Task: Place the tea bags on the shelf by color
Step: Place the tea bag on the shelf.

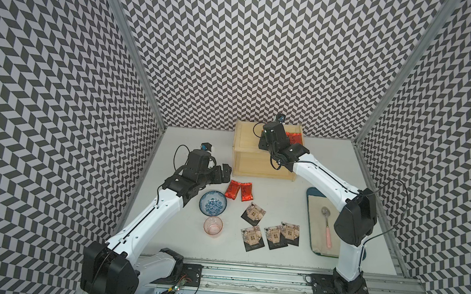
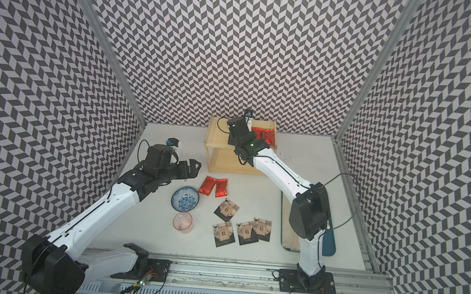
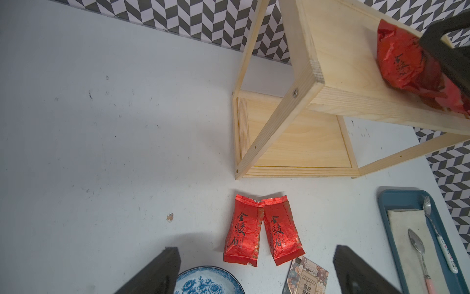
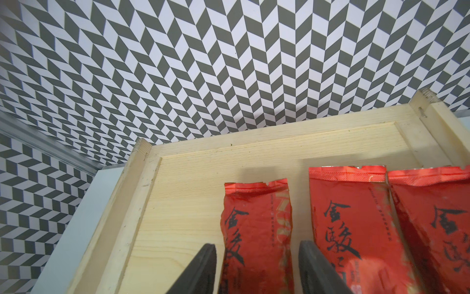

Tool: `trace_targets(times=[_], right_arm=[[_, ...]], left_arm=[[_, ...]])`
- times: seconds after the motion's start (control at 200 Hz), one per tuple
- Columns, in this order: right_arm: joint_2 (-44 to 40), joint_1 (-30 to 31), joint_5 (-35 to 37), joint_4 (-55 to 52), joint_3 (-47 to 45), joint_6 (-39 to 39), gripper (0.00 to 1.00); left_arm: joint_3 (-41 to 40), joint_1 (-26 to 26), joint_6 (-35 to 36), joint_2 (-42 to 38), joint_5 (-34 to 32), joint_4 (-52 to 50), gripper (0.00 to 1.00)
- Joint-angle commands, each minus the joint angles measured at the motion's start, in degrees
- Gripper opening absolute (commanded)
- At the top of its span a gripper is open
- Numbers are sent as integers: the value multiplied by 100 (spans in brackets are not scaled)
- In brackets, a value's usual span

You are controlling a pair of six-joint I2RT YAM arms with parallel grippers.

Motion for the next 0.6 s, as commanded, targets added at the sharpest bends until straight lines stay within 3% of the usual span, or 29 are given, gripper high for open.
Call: trace_targets(times=[0.0, 0.205, 0.315, 0.591], right_arm=[[-46, -9, 152, 18, 91, -146, 57], [-75, -10, -28, 65, 303, -754, 64], [-3, -9, 20, 101, 377, -1123, 74], [518, -10, 605, -97, 815, -1845, 86]], left_arm=[[-58, 20, 72, -93, 20, 35, 99], [-55, 22, 68, -100, 18, 38, 99], [-57, 25, 68, -107, 12, 38, 99], [-62, 25, 76, -124, -11, 29, 99]])
